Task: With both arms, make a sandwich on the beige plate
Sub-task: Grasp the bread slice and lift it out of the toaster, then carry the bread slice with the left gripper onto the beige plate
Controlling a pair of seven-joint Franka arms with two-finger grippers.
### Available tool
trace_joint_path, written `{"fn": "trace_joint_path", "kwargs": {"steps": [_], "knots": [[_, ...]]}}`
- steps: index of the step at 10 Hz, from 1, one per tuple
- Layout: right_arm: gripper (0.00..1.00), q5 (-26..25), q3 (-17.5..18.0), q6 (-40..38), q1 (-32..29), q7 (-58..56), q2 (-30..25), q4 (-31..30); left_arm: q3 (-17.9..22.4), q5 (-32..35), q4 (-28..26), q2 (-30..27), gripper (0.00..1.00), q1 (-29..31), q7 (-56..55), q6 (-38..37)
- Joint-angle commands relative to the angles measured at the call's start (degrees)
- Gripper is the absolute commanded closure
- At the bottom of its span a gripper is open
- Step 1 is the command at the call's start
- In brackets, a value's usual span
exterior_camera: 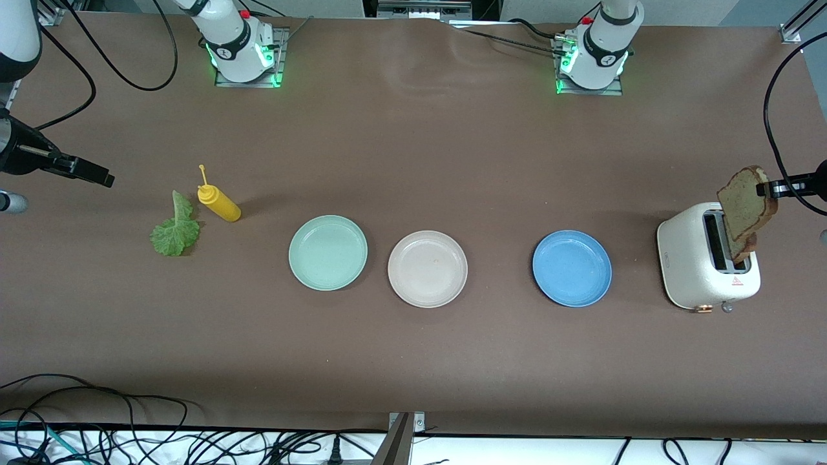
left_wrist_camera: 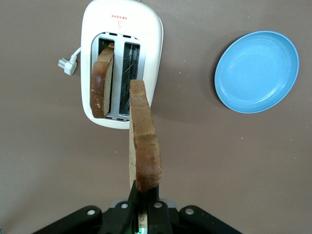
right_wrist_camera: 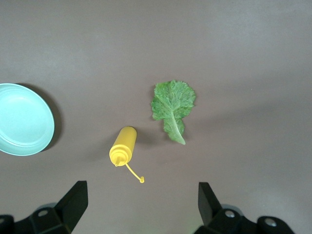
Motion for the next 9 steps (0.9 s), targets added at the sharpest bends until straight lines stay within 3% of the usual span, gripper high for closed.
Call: {"fn": "trace_joint_path", "kwargs": {"steps": [1, 4, 9], "knots": [[0.0, 0.9, 0.1, -0.5, -0.3, 0.4, -0.7, -0.2, -1.2, 0.3, 2.1, 0.7, 1.0, -1.1, 0.2, -1.6], [0.0, 0.8, 0.1, -0.5, -0.3, 0.5, -0.7, -0.2, -2.4, -5.5, 0.4, 1.0, 1.0, -5.3, -0.4, 0.0], [0.0, 0.8, 0.0, -0.5, -0.4, 0.4, -0.7, -0.3, -2.3, -38.2, -15.9, 2.1, 1.0, -8.4, -0.5, 17.1]]}}
